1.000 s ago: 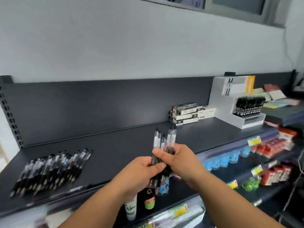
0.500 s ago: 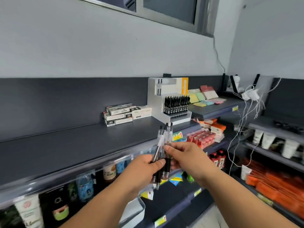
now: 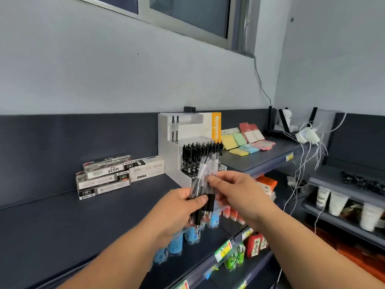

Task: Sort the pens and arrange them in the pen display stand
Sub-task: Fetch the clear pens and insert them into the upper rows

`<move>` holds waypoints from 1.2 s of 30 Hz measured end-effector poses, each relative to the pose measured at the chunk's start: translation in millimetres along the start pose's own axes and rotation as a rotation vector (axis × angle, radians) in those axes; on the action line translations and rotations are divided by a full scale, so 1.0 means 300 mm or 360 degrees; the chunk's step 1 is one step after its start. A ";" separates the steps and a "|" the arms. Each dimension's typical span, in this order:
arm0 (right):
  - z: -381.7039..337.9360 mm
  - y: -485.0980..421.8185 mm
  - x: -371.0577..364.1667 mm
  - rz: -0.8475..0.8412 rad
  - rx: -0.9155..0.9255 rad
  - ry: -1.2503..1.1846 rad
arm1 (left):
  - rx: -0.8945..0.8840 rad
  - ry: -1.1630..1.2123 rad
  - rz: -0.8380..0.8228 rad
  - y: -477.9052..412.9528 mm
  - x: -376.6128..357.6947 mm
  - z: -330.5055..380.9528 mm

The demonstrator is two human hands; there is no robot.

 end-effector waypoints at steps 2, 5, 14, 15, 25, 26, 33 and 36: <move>-0.006 -0.121 0.021 0.0026 0.0008 -0.0010 | -0.0001 -0.0020 0.0012 -0.115 0.025 0.039; -0.017 -0.293 0.032 0.0012 0.0016 -0.0070 | -0.0032 -0.0072 0.0024 -0.261 0.064 0.106; -0.065 -0.674 0.007 -0.0142 0.0184 -0.0229 | -0.0087 -0.0087 0.0194 -0.544 0.185 0.197; -0.072 -0.712 0.002 -0.0173 0.0208 -0.0240 | -0.0096 -0.0104 0.0229 -0.569 0.199 0.203; -0.107 -1.086 -0.013 -0.0543 0.0355 -0.0252 | -0.0193 -0.0027 0.0910 -0.723 0.323 0.263; -0.112 -1.124 -0.006 -0.0555 0.0383 -0.0232 | -0.0211 -0.0018 0.1013 -0.725 0.343 0.269; -0.106 -1.249 -0.057 -0.0692 0.0554 -0.0001 | -0.0230 -0.0049 0.1404 -0.713 0.406 0.255; -0.117 -1.256 -0.090 -0.0689 0.0647 0.0167 | -0.0216 -0.0056 0.1470 -0.701 0.420 0.242</move>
Point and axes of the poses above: each hand's wrist, its own y-axis away from the middle knuckle, its own x-axis out of the back of the hand, z = x × y, the point moved 10 cm from there along -y, towards the middle knuckle, and after that the axes turned 1 degree about x, right-handed, at the moved point
